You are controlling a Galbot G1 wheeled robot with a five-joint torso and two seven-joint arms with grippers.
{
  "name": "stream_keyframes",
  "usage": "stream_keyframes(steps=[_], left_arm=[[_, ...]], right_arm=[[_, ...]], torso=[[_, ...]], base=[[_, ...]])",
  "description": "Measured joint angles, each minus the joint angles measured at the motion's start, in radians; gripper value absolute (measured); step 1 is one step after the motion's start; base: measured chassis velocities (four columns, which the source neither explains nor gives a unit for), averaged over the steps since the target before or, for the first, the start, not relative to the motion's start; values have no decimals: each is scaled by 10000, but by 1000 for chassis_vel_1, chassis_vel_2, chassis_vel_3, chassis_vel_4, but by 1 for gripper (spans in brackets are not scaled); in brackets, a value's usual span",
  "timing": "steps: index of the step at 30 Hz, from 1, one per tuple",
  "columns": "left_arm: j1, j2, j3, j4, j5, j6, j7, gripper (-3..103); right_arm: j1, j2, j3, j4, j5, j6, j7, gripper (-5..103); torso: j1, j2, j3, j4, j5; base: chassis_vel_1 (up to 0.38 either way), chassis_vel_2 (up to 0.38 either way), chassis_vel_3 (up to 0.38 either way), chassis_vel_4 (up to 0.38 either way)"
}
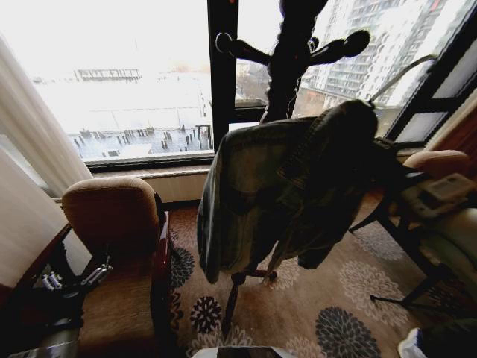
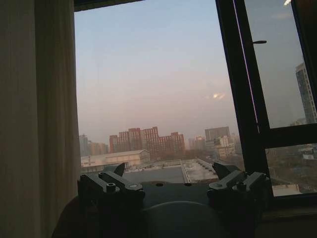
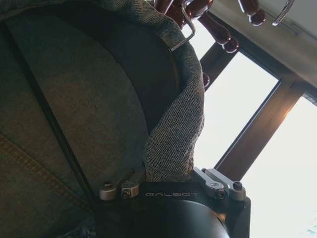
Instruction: Pick up the clothes from the bed and hang them on the clothes hanger.
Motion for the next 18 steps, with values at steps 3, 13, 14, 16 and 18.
stream_keyframes(steps=[3,13,14,16,18], left_arm=[[0,0,0,0,0,0,0,100],[0,0,0,0,0,0,0,100],[0,0,0,0,0,0,0,100],[0,0,0,0,0,0,0,100],[0,0,0,0,0,-1,0,100]], right_arm=[[735,-277,-552,-82,197,-121,51,20],[1596,-1155,-1646,258,-254,-206,-200,20],[1597,-1217,-1765,375,-325,-242,-235,20],[1675,-1356,-1911,429,-373,-263,-275,20],[1883,-1634,-2032,378,-380,-260,-290,20]], torso=[[0,0,0,0,-2],[0,1,0,-2,-3],[0,2,0,-2,-2],[0,2,0,-2,-2],[-1,2,-1,-1,-5]], base=[[0,0,0,0],[0,0,0,0],[0,0,0,0],[0,0,0,0],[0,0,0,0]])
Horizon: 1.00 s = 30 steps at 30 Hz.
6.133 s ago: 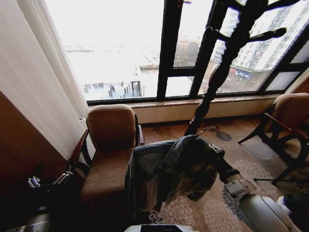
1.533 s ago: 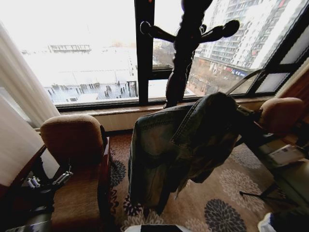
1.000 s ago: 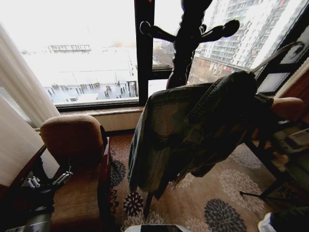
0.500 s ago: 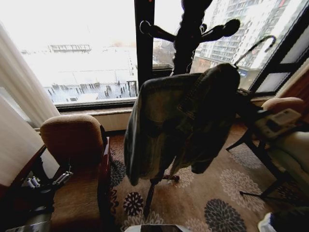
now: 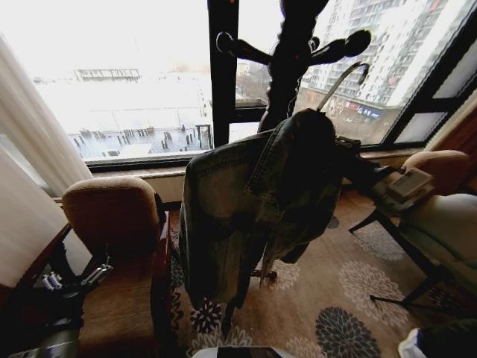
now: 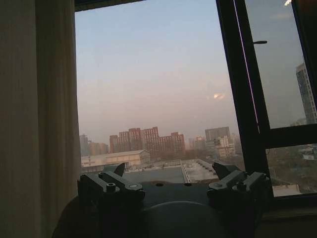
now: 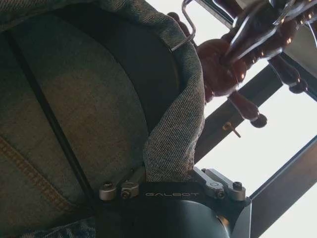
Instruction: Pick up the clothes from the bed and hang them on the clothes hanger.
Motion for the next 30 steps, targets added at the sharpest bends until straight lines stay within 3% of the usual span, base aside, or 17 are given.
stream_keyframes(steps=[16,30], left_arm=[[0,0,0,0,0,0,0,100],[0,0,0,0,0,0,0,100]], right_arm=[[306,-678,354,13,411,40,-18,20],[34,-488,1370,375,940,-176,131,20]], torso=[[0,0,-1,0,2],[0,-1,-1,0,2]], base=[[0,0,0,0],[0,0,0,0]])
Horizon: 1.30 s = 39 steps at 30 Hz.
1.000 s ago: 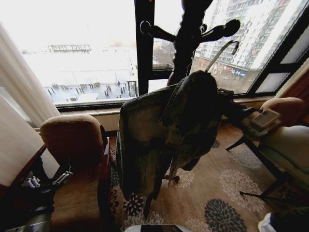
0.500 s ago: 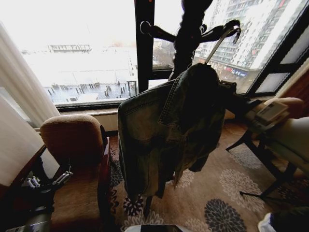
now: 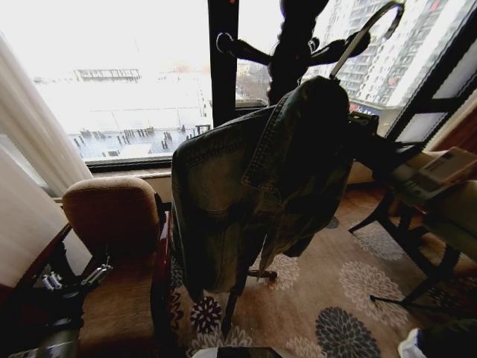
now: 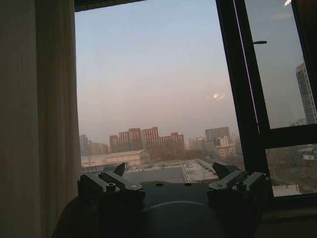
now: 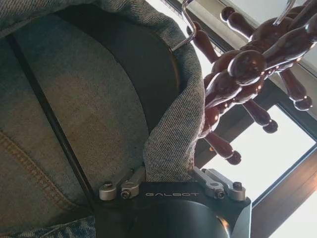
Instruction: Pick up the clothes from the bed and hang them on the clothes hanger.
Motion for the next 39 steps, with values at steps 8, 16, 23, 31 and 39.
stream_keyframes(steps=[8,16,23,31,39], left_arm=[[0,0,0,0,0,0,-1,100],[0,0,0,0,0,0,0,100],[0,0,0,0,0,0,0,100],[0,0,1,0,0,0,0,100],[0,1,0,0,0,0,0,100]], right_arm=[[-537,716,577,-87,244,-118,134,20],[-509,831,580,-567,256,29,94,20],[-184,583,29,-876,235,238,-6,20],[109,319,-266,-1098,300,347,-132,20],[322,83,-784,-984,227,355,-172,20]], torso=[[-1,0,0,-2,2],[0,0,0,0,0],[0,-1,0,0,0],[0,-2,0,0,1],[0,-2,0,0,0]], base=[[0,0,0,0],[0,0,0,0],[0,0,0,0],[0,0,0,0],[0,0,0,0]])
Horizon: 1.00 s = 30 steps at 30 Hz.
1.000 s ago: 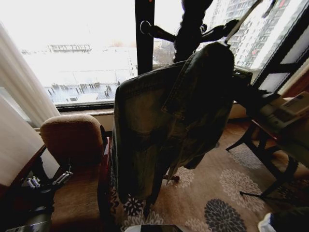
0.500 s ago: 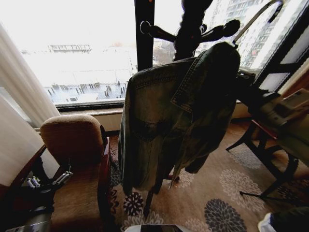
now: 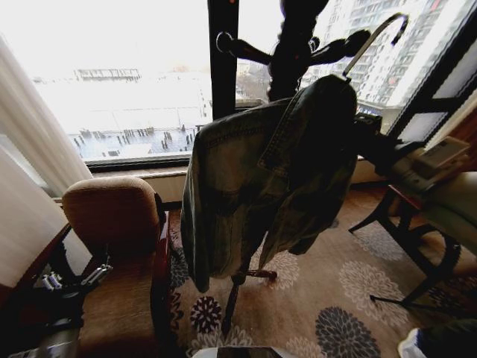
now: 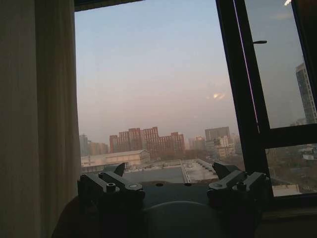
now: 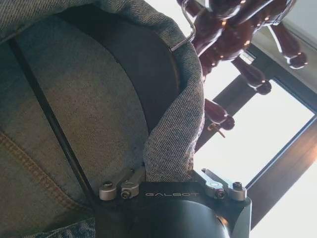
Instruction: Pick up the clothes from the bed and hang them on the clothes hanger.
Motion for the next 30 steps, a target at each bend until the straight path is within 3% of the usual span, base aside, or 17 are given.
stream_keyframes(steps=[23,28,30], left_arm=[[0,0,0,0,0,0,0,100],[0,0,0,0,0,0,0,100],[0,0,0,0,0,0,0,100]], right_arm=[[229,-186,-159,-574,122,69,-122,20],[612,-291,-539,-627,108,97,-160,20],[1332,-336,-1281,-477,141,58,-144,20]], torso=[[0,1,0,0,1],[0,1,0,-1,1],[0,0,0,-5,2]], base=[[0,0,0,0],[0,0,0,0],[0,0,0,0]])
